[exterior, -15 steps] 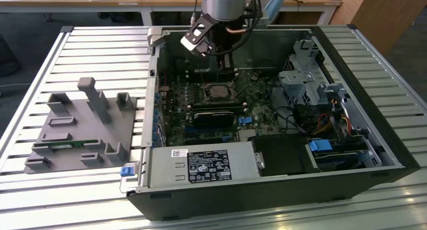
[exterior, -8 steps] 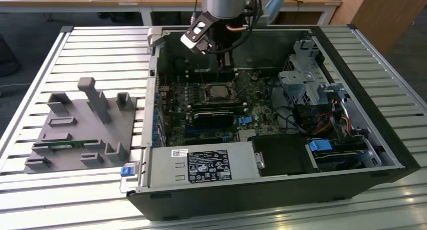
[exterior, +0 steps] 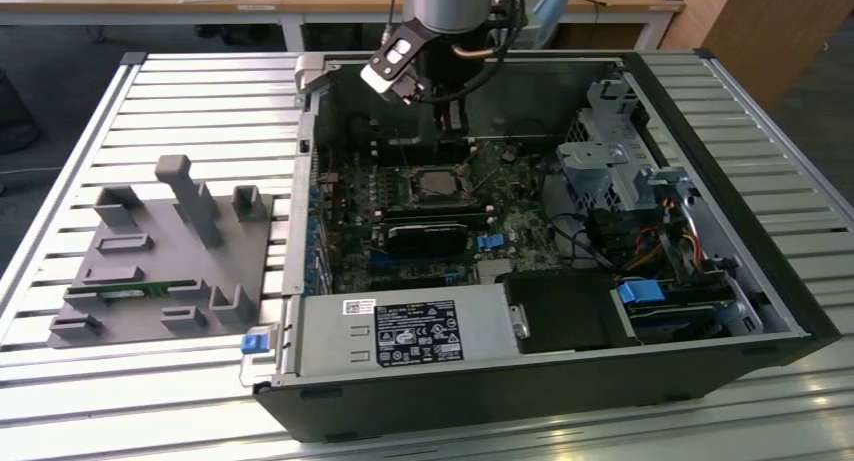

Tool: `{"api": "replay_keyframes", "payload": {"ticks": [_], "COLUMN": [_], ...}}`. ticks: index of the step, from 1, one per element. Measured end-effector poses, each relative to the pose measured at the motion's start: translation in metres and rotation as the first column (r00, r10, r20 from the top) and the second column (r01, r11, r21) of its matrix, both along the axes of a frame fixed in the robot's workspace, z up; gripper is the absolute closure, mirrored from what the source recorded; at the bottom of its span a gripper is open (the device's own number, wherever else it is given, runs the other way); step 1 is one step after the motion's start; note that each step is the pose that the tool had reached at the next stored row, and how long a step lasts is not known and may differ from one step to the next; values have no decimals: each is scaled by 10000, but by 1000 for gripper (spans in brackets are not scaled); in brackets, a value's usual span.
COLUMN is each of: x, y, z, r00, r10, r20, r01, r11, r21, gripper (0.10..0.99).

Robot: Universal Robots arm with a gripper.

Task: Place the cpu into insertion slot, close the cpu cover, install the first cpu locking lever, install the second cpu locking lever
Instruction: 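Close the cpu cover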

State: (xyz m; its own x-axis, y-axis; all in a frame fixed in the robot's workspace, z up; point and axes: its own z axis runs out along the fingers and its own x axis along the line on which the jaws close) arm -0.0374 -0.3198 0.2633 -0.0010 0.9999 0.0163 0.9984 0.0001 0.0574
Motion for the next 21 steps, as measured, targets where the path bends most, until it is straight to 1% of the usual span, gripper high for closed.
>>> {"api": "replay_keyframes", "payload": {"ticks": [10, 18, 21], "x": [0, 0, 8], "y": [2, 5, 8], "z": [76, 155, 160], "r00": [10000, 10000, 10000], "r10": [0, 0, -1], "r20": [0, 0, 0], "r01": [0, 0, 1], "r11": [10000, 10000, 10000], "r21": [0, 1, 3], "gripper": [973, 973, 973]}}
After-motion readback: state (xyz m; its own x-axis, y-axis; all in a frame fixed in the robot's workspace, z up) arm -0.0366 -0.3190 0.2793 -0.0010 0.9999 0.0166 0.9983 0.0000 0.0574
